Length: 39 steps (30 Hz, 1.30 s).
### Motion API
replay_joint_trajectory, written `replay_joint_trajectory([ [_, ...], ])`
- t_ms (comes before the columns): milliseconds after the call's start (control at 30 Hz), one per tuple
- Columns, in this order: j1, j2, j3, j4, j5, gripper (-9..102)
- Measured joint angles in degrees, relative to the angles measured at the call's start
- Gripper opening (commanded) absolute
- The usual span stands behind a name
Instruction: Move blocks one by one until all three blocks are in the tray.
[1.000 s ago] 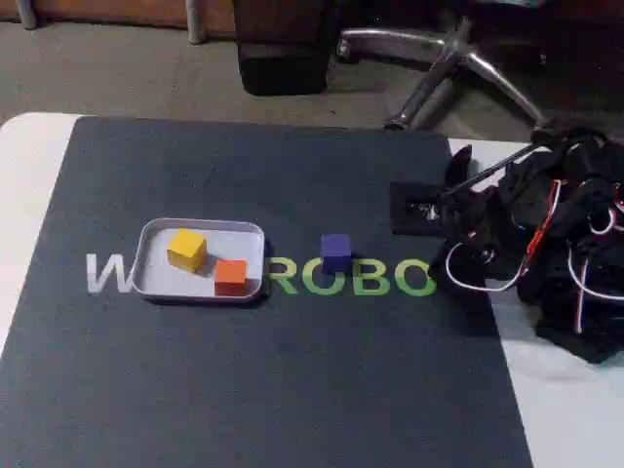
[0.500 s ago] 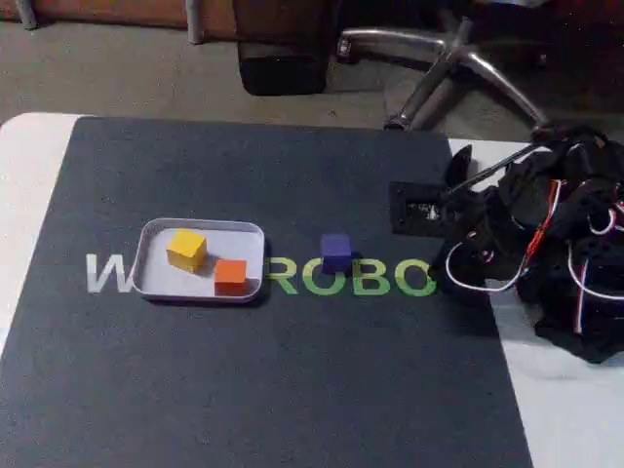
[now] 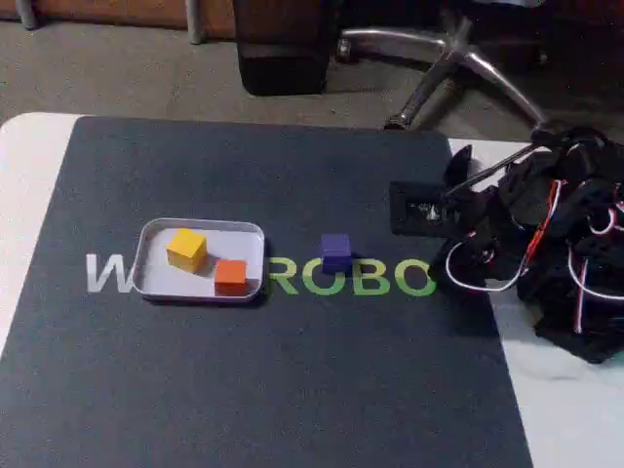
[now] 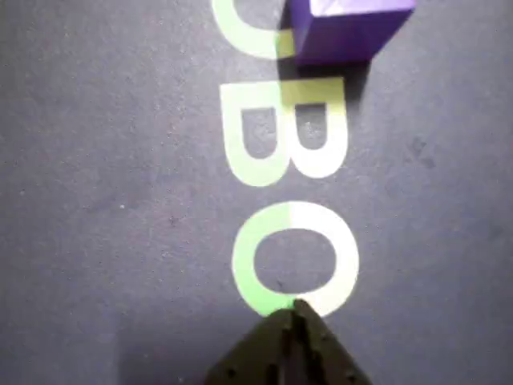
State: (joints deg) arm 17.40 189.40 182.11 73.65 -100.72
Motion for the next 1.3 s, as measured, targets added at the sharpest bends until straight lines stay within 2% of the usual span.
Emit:
replay_joint_trajectory([
  [600, -0.97, 0.00, 0.00, 0.00, 0.00, -8],
  [800, 2.90, 0.00, 0.00, -0.26, -1.93, -8],
  [967, 3.43, 0.00, 0.00, -2.64, -5.27, -7],
  [1300, 3.60, 0.00, 0.00, -9.76, -4.04, 0],
])
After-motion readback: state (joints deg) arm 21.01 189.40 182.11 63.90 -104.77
